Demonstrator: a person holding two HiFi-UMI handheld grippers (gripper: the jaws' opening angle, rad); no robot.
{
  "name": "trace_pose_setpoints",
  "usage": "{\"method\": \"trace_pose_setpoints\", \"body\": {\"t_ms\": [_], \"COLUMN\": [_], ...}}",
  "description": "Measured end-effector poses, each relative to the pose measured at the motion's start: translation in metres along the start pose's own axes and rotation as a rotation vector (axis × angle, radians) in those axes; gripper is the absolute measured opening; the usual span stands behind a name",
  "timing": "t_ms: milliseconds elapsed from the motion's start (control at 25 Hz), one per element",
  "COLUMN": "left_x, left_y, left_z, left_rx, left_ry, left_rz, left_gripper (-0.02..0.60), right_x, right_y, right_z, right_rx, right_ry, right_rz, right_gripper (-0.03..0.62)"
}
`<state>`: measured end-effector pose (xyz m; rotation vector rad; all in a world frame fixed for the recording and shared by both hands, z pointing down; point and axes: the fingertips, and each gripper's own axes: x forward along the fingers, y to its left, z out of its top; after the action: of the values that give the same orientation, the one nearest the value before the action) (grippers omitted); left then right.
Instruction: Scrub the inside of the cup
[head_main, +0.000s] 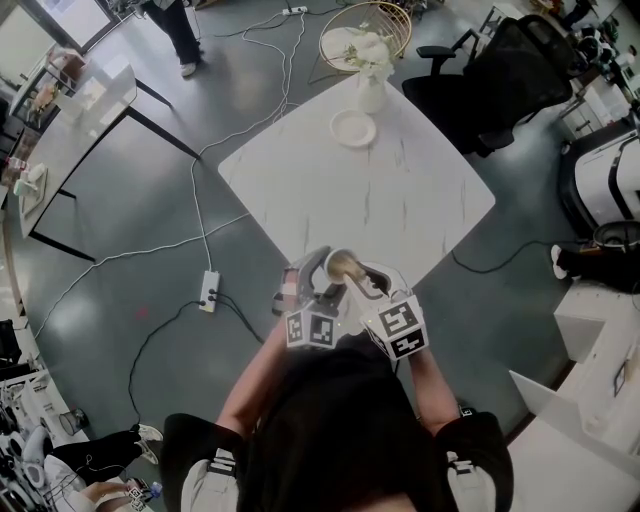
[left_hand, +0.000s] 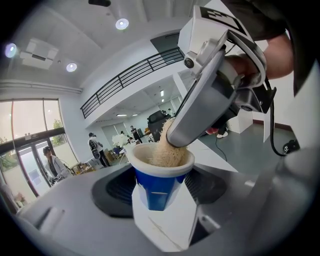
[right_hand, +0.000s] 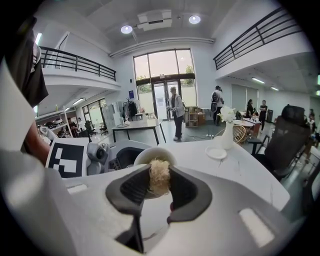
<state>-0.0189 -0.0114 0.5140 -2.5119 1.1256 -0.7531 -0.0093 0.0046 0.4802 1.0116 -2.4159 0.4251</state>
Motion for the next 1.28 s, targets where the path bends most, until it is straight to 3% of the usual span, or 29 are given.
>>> {"method": "trace_pose_setpoints", "body": {"t_ms": [840, 1280], "left_x": [0.002, 0.001], "left_y": [0.001, -0.001], "left_z": [-0.004, -0.005], "left_rx": [0.003, -0.028], "left_ry": [0.016, 0.02], "left_rz": [0.025, 0.013], "left_gripper": [0.314, 0.314], "right_x": [0.002, -0.004], "right_y": [0.02, 0.004], "right_z": [-0.003, -0.008], "right_rx": [-0.028, 0.004], "right_ry": [0.006, 0.015], "right_rz": [0.053, 0.024], "right_gripper": [0.107, 0.107]}}
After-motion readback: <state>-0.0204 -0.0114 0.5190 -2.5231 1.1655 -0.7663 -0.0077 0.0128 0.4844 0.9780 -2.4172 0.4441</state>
